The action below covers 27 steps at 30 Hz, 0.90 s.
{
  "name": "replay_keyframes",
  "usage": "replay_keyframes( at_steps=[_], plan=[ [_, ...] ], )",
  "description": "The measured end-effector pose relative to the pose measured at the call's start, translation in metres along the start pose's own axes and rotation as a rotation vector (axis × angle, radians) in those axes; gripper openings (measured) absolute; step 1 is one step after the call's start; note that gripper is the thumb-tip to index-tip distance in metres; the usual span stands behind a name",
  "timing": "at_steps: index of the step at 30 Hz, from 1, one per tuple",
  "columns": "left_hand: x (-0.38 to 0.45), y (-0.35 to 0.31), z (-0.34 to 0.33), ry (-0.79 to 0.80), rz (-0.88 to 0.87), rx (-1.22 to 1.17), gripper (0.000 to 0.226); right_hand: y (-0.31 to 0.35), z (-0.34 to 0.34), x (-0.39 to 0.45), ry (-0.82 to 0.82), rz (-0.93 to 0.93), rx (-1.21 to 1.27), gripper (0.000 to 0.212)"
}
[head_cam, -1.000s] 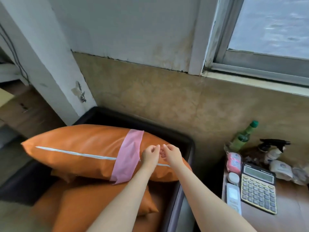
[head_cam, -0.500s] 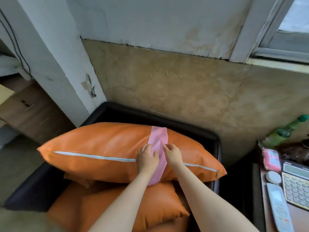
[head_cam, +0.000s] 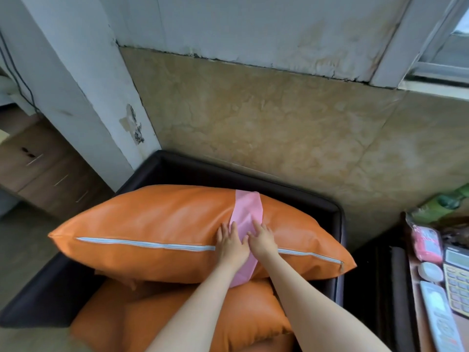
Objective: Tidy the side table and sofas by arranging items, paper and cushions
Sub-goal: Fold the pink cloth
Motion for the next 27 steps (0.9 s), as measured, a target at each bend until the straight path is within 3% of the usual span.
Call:
replay_keyframes(
  at_steps=[3,6,11,14,16,19,24,27],
  plan=[
    [0.003,-0.002,-0.011,0.061,-0.008,0.108,0.058,-0.001,0.0,0.002,-0.004,-0.019,0.238,0.043],
    [0.002,-0.008,-0.012,0.047,-0.04,0.064,0.056,-0.005,0.014,-0.002,-0.032,-0.072,0.442,0.036],
    [0.0,-0.008,0.006,-0.113,0.018,-0.41,0.056,-0.007,0.049,-0.01,-0.132,-0.09,0.636,0.027],
    [-0.005,-0.011,0.009,-0.093,0.104,-0.601,0.06,0.0,0.069,-0.02,-0.141,-0.055,0.704,0.025],
    [-0.01,-0.023,0.008,-0.047,0.116,-0.736,0.049,0.006,0.082,-0.029,-0.153,-0.012,0.732,0.026],
    [-0.026,-0.053,0.011,0.016,0.021,-0.765,0.011,0.008,0.103,-0.044,-0.199,0.029,0.744,0.027],
    [-0.058,-0.092,0.036,-0.048,-0.036,-0.77,0.017,0.0,0.149,-0.08,-0.296,0.051,0.878,0.035],
    [-0.079,-0.119,0.064,-0.128,-0.041,-0.887,0.006,-0.003,0.162,-0.095,-0.21,0.043,0.905,0.041]
  ],
)
Point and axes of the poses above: each hand's wrist, its own x-axis towards the middle knuckle, its own z-axis out of the back of the hand, y = z × x, the point moved 10 cm from there along x, towards the middle knuckle, and after that the axes turned 2 degrees about y, right-handed, at the moved point
